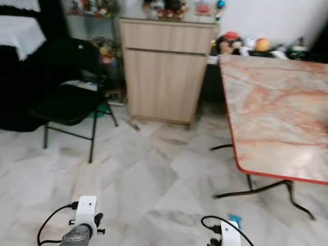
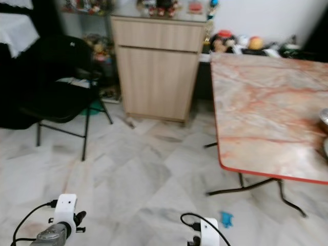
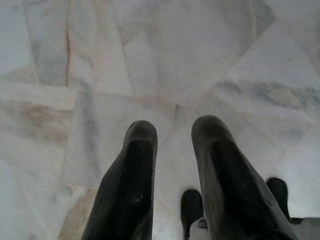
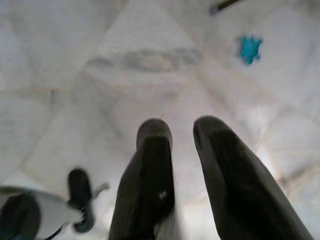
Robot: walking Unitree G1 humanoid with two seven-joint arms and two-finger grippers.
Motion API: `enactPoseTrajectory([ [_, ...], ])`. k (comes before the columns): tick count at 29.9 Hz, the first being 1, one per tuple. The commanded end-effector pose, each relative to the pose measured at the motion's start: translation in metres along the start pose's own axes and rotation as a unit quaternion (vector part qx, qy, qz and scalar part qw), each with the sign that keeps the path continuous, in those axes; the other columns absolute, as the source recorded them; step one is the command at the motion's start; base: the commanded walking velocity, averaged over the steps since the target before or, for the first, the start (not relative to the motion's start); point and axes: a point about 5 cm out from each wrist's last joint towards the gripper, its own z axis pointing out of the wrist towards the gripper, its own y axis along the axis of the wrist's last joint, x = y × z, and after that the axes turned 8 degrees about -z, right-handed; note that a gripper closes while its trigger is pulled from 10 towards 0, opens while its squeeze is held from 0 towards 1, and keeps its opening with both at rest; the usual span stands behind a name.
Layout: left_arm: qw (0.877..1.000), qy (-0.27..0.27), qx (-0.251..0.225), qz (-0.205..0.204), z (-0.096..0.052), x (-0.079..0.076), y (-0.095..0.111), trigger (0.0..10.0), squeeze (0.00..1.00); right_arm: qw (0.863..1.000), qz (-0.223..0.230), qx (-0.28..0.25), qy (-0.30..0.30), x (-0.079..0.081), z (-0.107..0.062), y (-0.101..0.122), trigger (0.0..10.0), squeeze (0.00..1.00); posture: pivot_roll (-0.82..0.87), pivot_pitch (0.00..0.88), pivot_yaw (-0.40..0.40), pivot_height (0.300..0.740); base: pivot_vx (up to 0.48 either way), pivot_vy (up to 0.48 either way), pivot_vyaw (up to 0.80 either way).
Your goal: Setting the table
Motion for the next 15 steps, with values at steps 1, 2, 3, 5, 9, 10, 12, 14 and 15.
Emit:
enactPoseTrajectory([
  [1, 1.0, -0.001, 0.003, -0.01, 0.0, -0.003, -0.002, 10.0, 0.0, 1.0, -0.008, 0.007, -0.004, -0.005, -0.001, -0.005, 10.0, 0.0, 0.2, 0.0, -0.045, 0.74, 0.0, 0.0, 0.0],
  [2, 1.0, 0.0, 0.003, -0.012, 0.0, -0.003, -0.002, 10.0, 0.0, 1.0, -0.01, 0.009, -0.004, -0.004, -0.002, -0.007, 10.0, 0.0, 0.2, 0.0, -0.045, 0.74, 0.0, 0.0, 0.0],
  [3, 1.0, 0.0, 0.003, -0.013, 0.0, -0.003, -0.002, 10.0, 0.0, 1.0, -0.01, 0.01, -0.003, -0.003, -0.002, -0.008, 10.0, 0.0, 0.2, 0.0, -0.046, 0.74, 0.0, 0.0, 0.0],
  [5, 1.0, 0.001, 0.001, -0.016, 0.0, -0.003, -0.002, 10.0, 0.0, 1.0, -0.007, 0.013, -0.003, -0.002, -0.003, -0.013, 10.0, 0.0, 0.2, 0.0, -0.05, 0.74, 0.0, 0.0, 0.0],
  [9, 1.0, 0.001, 0.001, -0.018, 0.0, -0.004, -0.003, 10.0, 0.0, 1.0, -0.006, 0.015, -0.003, -0.002, -0.004, -0.018, 10.0, 0.0, 0.2, 0.0, -0.055, 0.74, 0.0, 0.0, 0.0],
  [10, 1.0, -0.001, 0.003, -0.011, 0.0, -0.005, -0.004, 10.0, 0.0, 1.0, -0.006, 0.017, -0.003, -0.003, -0.005, -0.02, 10.0, 0.0, 0.2, 0.0, -0.057, 0.74, 0.0, 0.0, 0.0],
  [12, 1.0, -0.002, 0.002, -0.007, 0.0, -0.006, -0.005, 10.0, 0.0, 1.0, -0.007, 0.018, -0.003, -0.004, -0.006, -0.022, 10.0, 0.0, 0.2, 0.0, -0.059, 0.74, 0.0, 0.0, 0.0],
  [14, 1.0, 0.001, 0.001, -0.002, -0.001, -0.006, -0.005, 10.0, 0.0, 1.0, -0.007, 0.019, -0.004, -0.006, -0.006, -0.024, 10.0, 0.0, 0.2, 0.0, -0.062, 0.74, 0.0, -0.133, 0.0],
  [15, 1.0, 0.002, 0.0, -0.002, -0.001, -0.006, -0.005, 10.0, 0.0, 1.0, -0.007, 0.019, -0.004, -0.008, -0.007, -0.025, 10.0, 0.0, 0.2, 0.0, -0.064, 0.74, 0.0, -0.326, 0.0],
])
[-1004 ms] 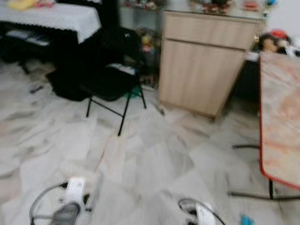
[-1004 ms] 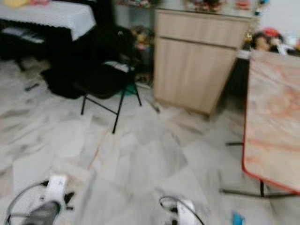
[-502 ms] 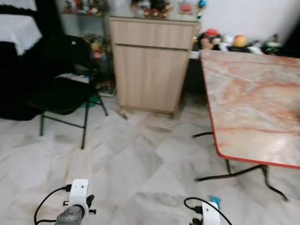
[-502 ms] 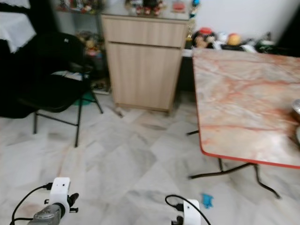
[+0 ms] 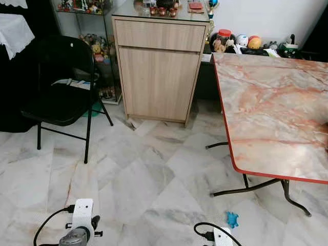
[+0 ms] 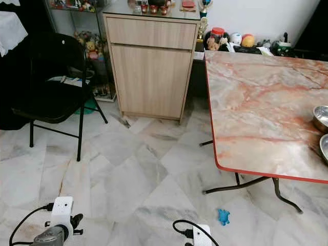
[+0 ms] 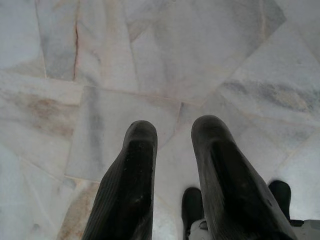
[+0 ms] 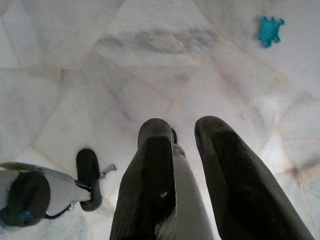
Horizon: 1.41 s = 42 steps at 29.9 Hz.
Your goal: Setting the table
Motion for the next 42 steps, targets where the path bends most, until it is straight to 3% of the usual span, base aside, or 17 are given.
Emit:
enactPoseTrajectory([
  [1, 1.0, 0.004, 0.002, 0.006, -0.001, -0.001, -0.005, 10.0, 0.0, 1.0, -0.006, 0.0, -0.004, -0.007, -0.001, -0.003, 10.0, 0.0, 0.2, 0.0, -0.066, 0.74, 0.0, -0.345, 0.0],
  [7, 1.0, 0.004, 0.004, 0.004, -0.001, -0.001, -0.007, 10.0, 0.0, 1.0, -0.009, 0.003, -0.006, -0.015, -0.003, -0.006, 10.0, 0.0, 0.2, 0.0, -0.069, 0.74, 0.0, -0.346, 0.0],
  [27, 1.0, 0.003, 0.006, 0.003, -0.002, -0.001, -0.008, 10.0, 0.0, 1.0, -0.01, 0.003, -0.003, -0.016, -0.003, -0.006, 10.0, 0.0, 0.21, 0.0, -0.071, 0.74, 0.0, -0.349, -0.12],
  [33, 1.0, 0.004, 0.007, 0.004, -0.002, -0.001, -0.008, 10.0, 0.0, 1.0, -0.012, 0.003, 0.008, 0.001, 0.0, -0.002, 10.0, 0.0, 0.21, 0.0, -0.071, 0.74, 0.0, -0.351, -0.66],
  [42, 1.0, 0.002, 0.009, 0.004, -0.002, -0.002, -0.009, 10.0, 0.0, 1.0, -0.016, -0.002, 0.013, 0.009, 0.001, 0.002, 10.0, 0.0, 0.2, 0.0, -0.074, 0.74, 0.0, -0.35, -0.08],
])
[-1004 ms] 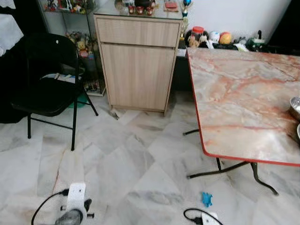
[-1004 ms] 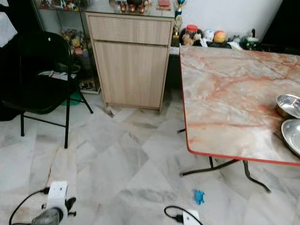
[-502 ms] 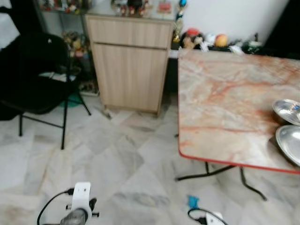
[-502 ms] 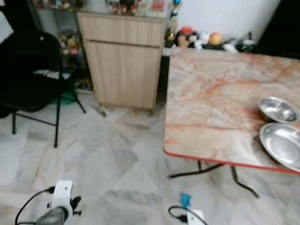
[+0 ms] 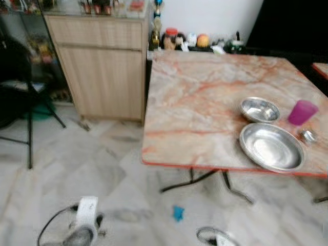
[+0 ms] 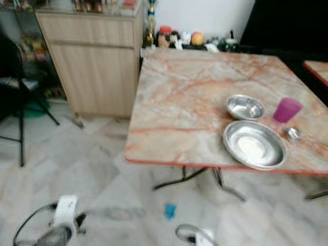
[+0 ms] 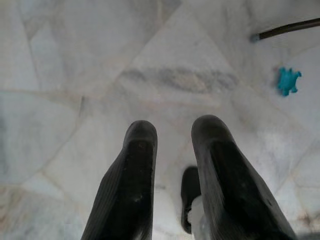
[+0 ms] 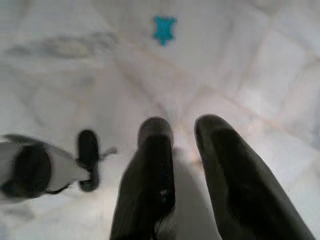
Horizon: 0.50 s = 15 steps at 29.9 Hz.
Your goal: Setting the table
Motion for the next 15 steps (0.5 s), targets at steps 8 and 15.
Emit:
enactPoseTrajectory([
  [8, 1.0, -0.011, 0.003, -0.001, 0.0006, -0.0096, -0.0019, 10.0, 0.0, 1.0, -0.008, -0.003, -0.007, -0.0031, 0.0, 0.0016, 10.0, 0.0, 0.2, 0.0, -0.079, 0.74, 0.0, -0.351, 0.0],
  [15, 1.0, -0.012, 0.005, -0.002, 0.0005, -0.0106, -0.0028, 10.0, 0.0, 1.0, -0.023, -0.005, -0.004, -0.0066, -0.0004, 0.0015, 10.0, 0.0, 0.2, 0.0, -0.081, 0.74, 0.0, -0.348, 0.13],
])
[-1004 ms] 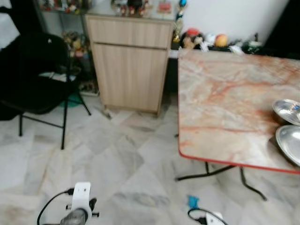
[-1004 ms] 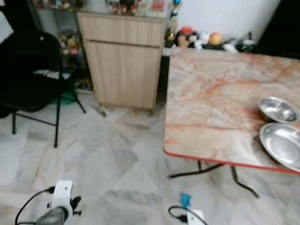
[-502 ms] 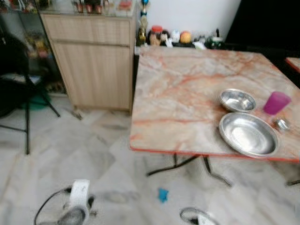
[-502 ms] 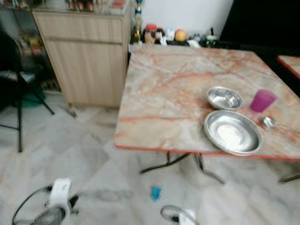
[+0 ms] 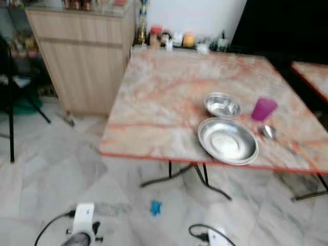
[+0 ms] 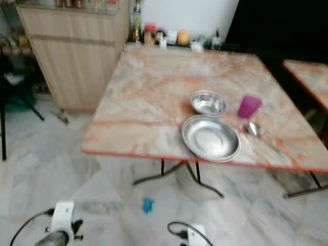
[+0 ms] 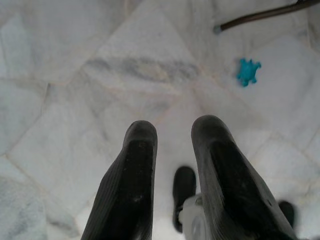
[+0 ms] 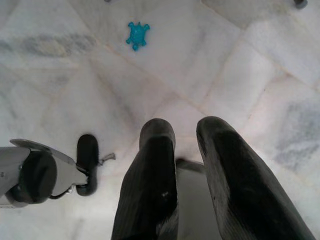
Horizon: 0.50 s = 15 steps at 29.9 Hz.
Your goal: Setting the table
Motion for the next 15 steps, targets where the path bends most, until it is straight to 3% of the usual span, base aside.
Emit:
enactPoseTrajectory([
  [1, 1.0, -0.008, 0.007, -0.002, 0.0, -0.007, -0.005, 10.0, 0.0, 1.0, -0.003, 0.005, -0.013, -0.011, -0.002, -0.005, 10.0, 0.0, 0.2, 0.0, -0.082, 0.74, 0.0, -0.352, 0.47],
  [7, 1.0, -0.008, 0.008, -0.001, 0.0, -0.008, -0.006, 10.0, 0.0, 1.0, 0.003, 0.006, -0.015, -0.011, -0.002, -0.005, 10.0, 0.0, 0.2, 0.0, -0.082, 0.74, 0.0, -0.335, 0.16],
  [15, 1.0, -0.008, 0.009, -0.006, -0.001, -0.008, -0.007, 10.0, 0.0, 1.0, 0.008, -0.02, -0.019, -0.014, 0.0, 0.006, 10.0, 0.0, 0.19, 0.0, -0.086, 0.74, 0.0, 0.0, 0.0],
])
